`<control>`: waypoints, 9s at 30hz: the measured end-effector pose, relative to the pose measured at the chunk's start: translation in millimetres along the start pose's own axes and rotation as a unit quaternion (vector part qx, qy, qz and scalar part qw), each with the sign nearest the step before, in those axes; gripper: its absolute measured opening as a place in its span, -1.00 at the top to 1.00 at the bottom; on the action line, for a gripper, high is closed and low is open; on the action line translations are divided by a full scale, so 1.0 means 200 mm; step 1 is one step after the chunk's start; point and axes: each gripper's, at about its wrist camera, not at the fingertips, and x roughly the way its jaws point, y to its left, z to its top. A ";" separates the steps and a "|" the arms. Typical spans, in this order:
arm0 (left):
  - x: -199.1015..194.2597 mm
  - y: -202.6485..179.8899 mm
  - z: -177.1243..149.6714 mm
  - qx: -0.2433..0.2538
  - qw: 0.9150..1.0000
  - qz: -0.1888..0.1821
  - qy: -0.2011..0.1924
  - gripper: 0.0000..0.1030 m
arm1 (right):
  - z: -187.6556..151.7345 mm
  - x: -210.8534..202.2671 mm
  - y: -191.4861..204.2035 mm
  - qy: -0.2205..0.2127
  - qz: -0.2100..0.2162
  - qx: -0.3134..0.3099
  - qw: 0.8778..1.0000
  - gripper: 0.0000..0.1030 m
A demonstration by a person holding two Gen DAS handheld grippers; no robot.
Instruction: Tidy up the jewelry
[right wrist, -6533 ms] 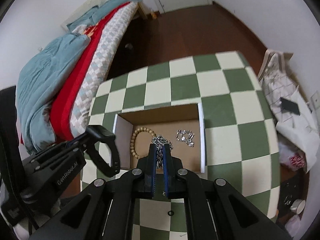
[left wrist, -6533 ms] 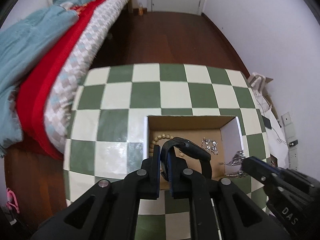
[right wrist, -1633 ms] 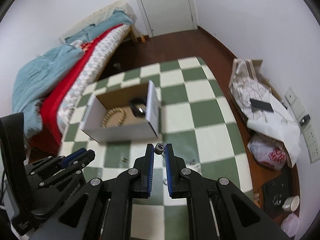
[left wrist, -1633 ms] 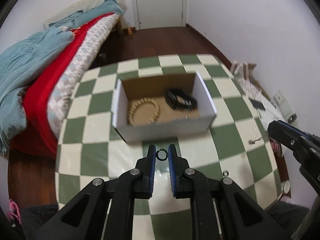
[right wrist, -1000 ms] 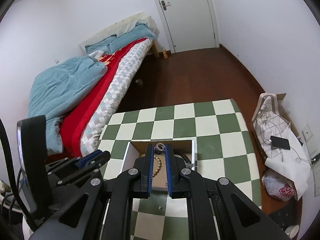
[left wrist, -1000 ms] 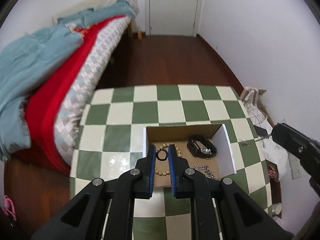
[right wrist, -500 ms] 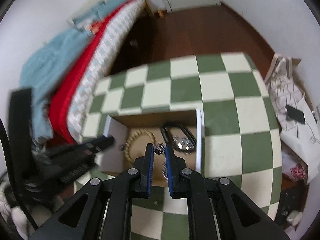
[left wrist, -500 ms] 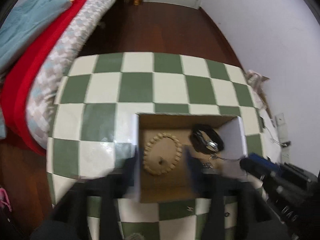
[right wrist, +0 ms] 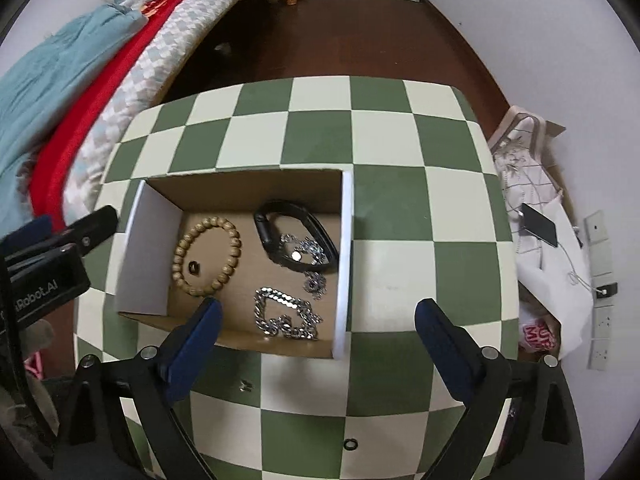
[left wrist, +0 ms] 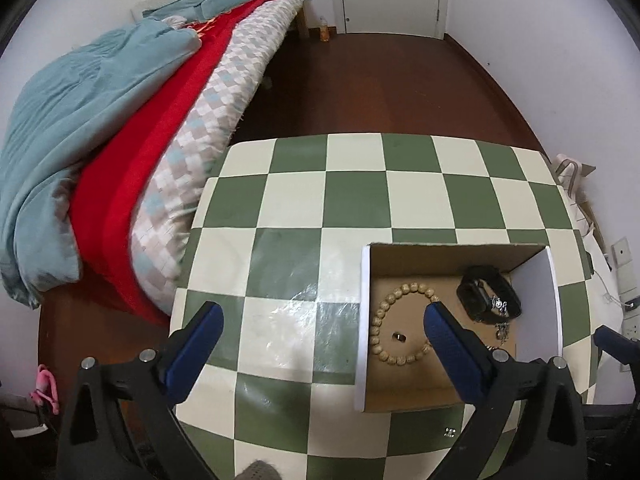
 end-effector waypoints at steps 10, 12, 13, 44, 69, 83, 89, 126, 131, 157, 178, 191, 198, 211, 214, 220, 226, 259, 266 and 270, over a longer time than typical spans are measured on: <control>-0.12 0.00 -0.10 0.016 0.999 0.020 -0.034 -0.99 | -0.06 -0.11 0.02 -0.033 -0.028 0.004 0.999 -0.97; -0.16 -0.01 -0.12 0.020 0.998 0.029 -0.049 -0.99 | -0.08 -0.15 0.03 -0.045 -0.034 0.003 0.998 -0.97; -0.18 -0.01 -0.13 0.021 0.998 0.031 -0.051 -0.99 | -0.09 -0.17 0.03 -0.050 -0.037 0.003 0.998 -0.97; -0.26 -0.04 -0.70 0.039 0.995 0.070 -0.060 -0.99 | -0.76 -0.24 -0.19 -0.062 -0.027 0.088 0.994 -0.39; 0.08 -0.41 -0.75 0.104 0.994 0.032 -0.016 -0.94 | -0.87 0.11 -0.28 -0.083 -0.038 0.108 0.990 0.75; 0.12 -0.57 -0.73 0.121 0.992 -0.034 -0.007 0.41 | -0.84 0.11 -0.40 -0.083 -0.045 0.133 0.987 0.75; 0.12 -0.60 -0.73 0.123 0.991 -0.052 -0.007 0.86 | -0.85 0.11 -0.40 -0.082 -0.043 0.136 0.986 0.75; -0.03 -0.10 -0.11 0.015 0.997 -0.046 -0.054 0.92 | -0.13 -0.16 0.06 -0.165 0.034 0.031 0.985 0.75; 0.04 -0.10 -0.09 0.020 0.998 -0.040 -0.044 0.92 | -0.06 -0.07 0.08 -0.152 0.026 0.019 0.988 0.75; -0.06 -0.07 -0.06 0.002 0.998 -0.036 -0.056 -0.81 | 0.00 -0.12 0.04 -0.128 0.041 0.009 0.991 -0.10; -0.54 0.12 -0.27 -0.018 0.996 0.002 -0.088 -1.00 | -0.25 -0.51 -0.03 -0.119 -0.041 0.036 0.991 -0.99; -1.04 0.22 -0.49 -0.022 0.992 -0.022 -0.124 -1.00 | -0.60 -1.08 0.06 -0.178 -0.045 0.027 0.983 -0.99; -1.27 0.21 -0.56 -0.005 0.989 -0.048 -0.140 -1.00 | -0.73 -1.37 0.07 -0.207 -0.043 0.023 0.977 -0.99; -1.51 0.19 -0.58 -0.006 0.987 -0.061 -0.149 -1.00 | -0.80 -1.67 0.06 -0.222 -0.041 0.022 0.974 -0.99; -1.54 0.18 -0.57 -0.008 0.986 -0.058 -0.154 -1.00 | -0.77 -1.71 0.04 -0.222 -0.041 0.026 0.974 -0.99; -1.56 0.19 -0.53 -0.022 0.986 -0.054 -0.158 -1.00 | -0.72 -1.76 0.04 -0.226 -0.046 0.024 0.973 -0.99; -1.57 0.20 -0.52 -0.022 0.985 -0.052 -0.160 -1.00 | -0.70 -1.77 0.03 -0.225 -0.048 0.020 0.973 -1.00; -1.56 0.18 -0.53 -0.019 0.986 -0.047 -0.162 -1.00 | -0.69 -1.76 0.05 -0.220 -0.050 0.010 0.974 -1.00; -1.57 0.16 -0.52 -0.013 0.986 -0.044 -0.163 -1.00 | -0.71 -1.76 0.04 -0.221 -0.044 0.011 0.974 -1.00; -1.57 0.15 -0.52 -0.013 0.985 -0.046 -0.163 -1.00 | -0.71 -1.76 0.03 -0.222 -0.044 0.012 0.974 -1.00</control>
